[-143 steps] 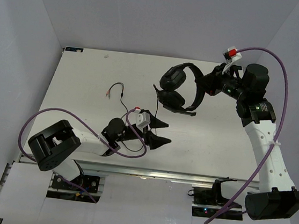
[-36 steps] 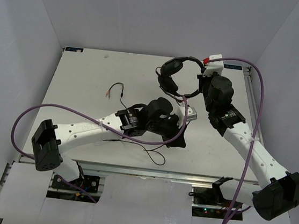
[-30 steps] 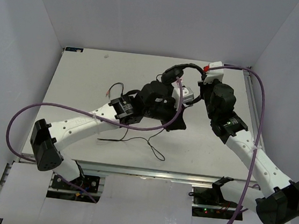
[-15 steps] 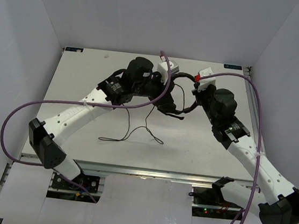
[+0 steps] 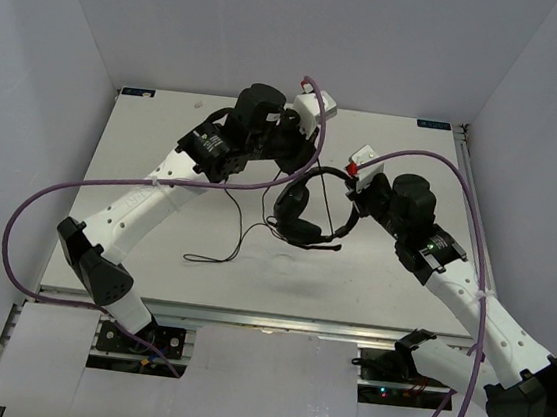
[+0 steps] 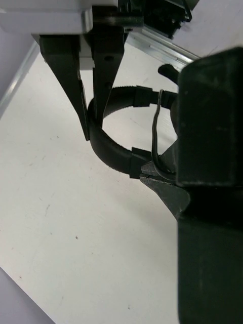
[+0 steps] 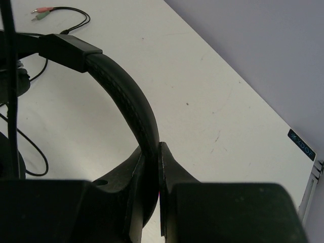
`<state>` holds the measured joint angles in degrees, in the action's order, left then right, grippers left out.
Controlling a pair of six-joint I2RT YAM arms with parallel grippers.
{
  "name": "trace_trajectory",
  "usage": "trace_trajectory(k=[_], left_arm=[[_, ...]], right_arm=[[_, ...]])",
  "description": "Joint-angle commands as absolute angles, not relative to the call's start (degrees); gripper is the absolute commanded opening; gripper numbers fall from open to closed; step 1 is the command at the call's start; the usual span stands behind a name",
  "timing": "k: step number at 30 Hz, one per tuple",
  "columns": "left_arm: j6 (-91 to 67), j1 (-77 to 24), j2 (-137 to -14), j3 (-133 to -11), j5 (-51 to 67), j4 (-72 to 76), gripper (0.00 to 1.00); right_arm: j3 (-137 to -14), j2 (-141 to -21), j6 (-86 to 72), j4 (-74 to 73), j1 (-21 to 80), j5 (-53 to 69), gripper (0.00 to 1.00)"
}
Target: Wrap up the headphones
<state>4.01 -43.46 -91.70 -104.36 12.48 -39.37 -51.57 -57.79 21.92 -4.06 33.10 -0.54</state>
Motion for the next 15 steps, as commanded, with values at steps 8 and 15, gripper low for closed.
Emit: trace_trajectory(k=[8,15], left_arm=[[11.80,-43.24,-90.58,-103.11,4.48,-39.25,0.03],[12.68,-43.24,-93.78,-105.42,5.54,-33.99,0.04]], right_arm=[[-53.97,-57.19,22.39,-5.47,34.18,9.93,0.08],[-54.89,-57.39,20.67,-6.92,34.80,12.57,0.08]])
